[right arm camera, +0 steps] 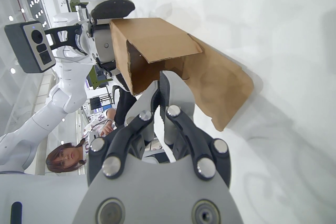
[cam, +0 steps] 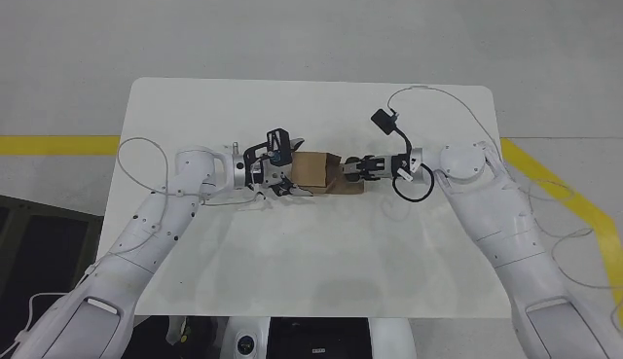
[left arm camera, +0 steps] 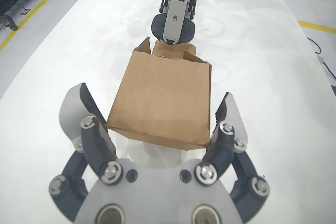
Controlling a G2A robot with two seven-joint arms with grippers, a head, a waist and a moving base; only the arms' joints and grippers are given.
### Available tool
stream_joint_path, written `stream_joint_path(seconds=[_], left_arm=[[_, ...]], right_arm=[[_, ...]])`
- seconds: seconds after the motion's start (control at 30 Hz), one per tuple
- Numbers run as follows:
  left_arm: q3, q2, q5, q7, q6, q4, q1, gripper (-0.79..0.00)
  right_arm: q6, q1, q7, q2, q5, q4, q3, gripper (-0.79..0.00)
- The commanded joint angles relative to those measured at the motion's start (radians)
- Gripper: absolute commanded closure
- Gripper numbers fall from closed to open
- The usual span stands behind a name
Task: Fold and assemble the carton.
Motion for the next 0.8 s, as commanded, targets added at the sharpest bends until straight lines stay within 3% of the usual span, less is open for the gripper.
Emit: stream_joint_path(seconds=[0.0,0.33,0.77], left_arm=[[-0.001,0.000,0.001,-0.002,0.001,-0.001,0.001,-0.785],[-0.001,0.001,0.010,-0.001,-0.002,-0.007,0.006,-0.785],[-0.003,0.001,0.012,0.001,-0.002,-0.008,0.008,-0.785]], right_arm=[[-0.002,0.015,-0.008,-0.001,-0.014,0.012,-0.004,0.000],[-0.068,0.110,-0.007,-0.024,-0.024,0.141,-0.067,0.000],[-0.157,0.194,0.083,-0.068,0.043,0.256,-0.161,0.000]])
